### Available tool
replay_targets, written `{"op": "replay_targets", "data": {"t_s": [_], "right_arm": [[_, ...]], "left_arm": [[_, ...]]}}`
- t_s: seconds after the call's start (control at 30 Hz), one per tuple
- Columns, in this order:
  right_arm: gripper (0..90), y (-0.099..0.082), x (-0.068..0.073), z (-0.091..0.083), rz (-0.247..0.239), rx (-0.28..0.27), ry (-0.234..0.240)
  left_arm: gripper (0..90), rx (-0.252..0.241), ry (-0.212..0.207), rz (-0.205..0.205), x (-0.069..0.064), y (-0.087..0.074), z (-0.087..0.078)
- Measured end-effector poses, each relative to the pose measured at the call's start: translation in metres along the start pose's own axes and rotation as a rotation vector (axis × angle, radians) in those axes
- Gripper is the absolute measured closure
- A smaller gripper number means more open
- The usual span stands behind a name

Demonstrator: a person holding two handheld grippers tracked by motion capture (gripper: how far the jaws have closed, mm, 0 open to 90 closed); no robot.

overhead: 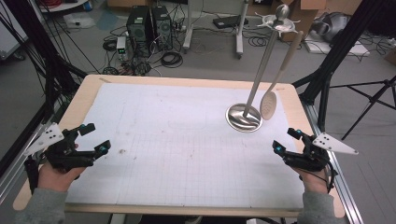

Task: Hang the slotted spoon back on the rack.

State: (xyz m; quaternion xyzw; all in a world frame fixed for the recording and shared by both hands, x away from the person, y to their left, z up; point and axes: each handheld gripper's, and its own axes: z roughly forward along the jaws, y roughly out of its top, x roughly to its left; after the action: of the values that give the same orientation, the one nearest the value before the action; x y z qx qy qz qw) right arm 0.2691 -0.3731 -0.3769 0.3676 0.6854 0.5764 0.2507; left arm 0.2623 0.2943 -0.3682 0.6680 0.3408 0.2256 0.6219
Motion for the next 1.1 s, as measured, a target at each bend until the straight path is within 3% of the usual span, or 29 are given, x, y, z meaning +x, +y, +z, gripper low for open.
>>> {"op": "replay_targets", "data": {"t_s": [0.3, 0.57, 0.7, 1.1], "right_arm": [[16.6, -0.012, -0.003, -0.009, 0.007, -0.012, -0.029], [16.5, -0.017, -0.005, -0.013, 0.012, -0.025, -0.042], [16.6, -0.021, -0.007, -0.013, 0.018, -0.02, -0.063], [16.5, -0.029, -0.013, -0.019, 0.042, -0.054, -0.147]], "left_arm": [[7.9, -0.004, 0.048, 0.023, 0.003, -0.008, -0.001], [7.9, -0.013, 0.073, 0.007, 0.007, -0.013, -0.002], [7.9, -0.007, 0.102, 0.025, 0.008, -0.017, -0.003], [7.9, 0.007, 0.186, 0.023, 0.014, -0.032, -0.007]]}}
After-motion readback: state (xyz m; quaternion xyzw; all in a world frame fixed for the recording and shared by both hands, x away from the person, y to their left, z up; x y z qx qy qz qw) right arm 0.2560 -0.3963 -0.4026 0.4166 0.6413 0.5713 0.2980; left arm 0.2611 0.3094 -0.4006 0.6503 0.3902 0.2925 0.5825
